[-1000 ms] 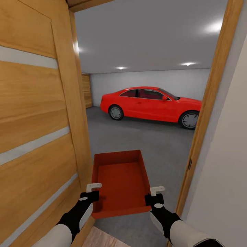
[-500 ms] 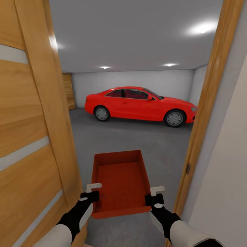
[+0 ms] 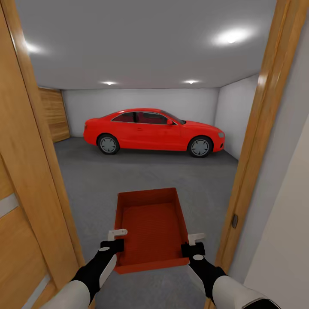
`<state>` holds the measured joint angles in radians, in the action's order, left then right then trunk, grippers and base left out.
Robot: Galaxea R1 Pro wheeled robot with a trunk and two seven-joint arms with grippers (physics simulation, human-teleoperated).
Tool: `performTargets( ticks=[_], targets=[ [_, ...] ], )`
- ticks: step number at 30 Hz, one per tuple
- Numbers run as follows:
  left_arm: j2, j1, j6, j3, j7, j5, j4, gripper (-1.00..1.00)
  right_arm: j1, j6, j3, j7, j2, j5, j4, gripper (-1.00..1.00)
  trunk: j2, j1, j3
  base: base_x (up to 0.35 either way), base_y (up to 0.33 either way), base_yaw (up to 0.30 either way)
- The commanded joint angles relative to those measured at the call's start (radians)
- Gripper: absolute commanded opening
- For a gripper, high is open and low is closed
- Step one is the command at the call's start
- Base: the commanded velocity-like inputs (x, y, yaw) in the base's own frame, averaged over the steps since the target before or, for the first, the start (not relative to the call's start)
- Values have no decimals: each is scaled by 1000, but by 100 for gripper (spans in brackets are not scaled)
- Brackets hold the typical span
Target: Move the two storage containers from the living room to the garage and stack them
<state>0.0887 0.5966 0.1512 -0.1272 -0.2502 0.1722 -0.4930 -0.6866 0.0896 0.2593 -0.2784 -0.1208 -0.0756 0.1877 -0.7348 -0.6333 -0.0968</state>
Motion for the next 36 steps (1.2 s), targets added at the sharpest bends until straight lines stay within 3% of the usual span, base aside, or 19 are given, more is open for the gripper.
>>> performTargets(
  ticks=[1, 12, 22, 36],
  targets=[
    [0, 0, 9, 14, -18, 42, -24, -100, -1, 7, -20, 1, -54, -15, -4, -100, -1, -1, -2, 305, 175, -286],
    [0, 1, 8, 14, -19, 41, -25, -100, -1, 7, -20, 1, -54, -15, -4, -100, -1, -1, -2, 305, 181, -258],
    [0, 0, 8, 14, -24, 41, -25, -100, -1, 6, -20, 2, -54, -15, -4, -100, -1, -1, -2, 287, 152, -19],
    [2, 0, 10, 15, -31, 40, -24, -100, -1, 6, -20, 2, -54, -13, -4, -100, -1, -1, -2, 90, 6, 0]
  ],
)
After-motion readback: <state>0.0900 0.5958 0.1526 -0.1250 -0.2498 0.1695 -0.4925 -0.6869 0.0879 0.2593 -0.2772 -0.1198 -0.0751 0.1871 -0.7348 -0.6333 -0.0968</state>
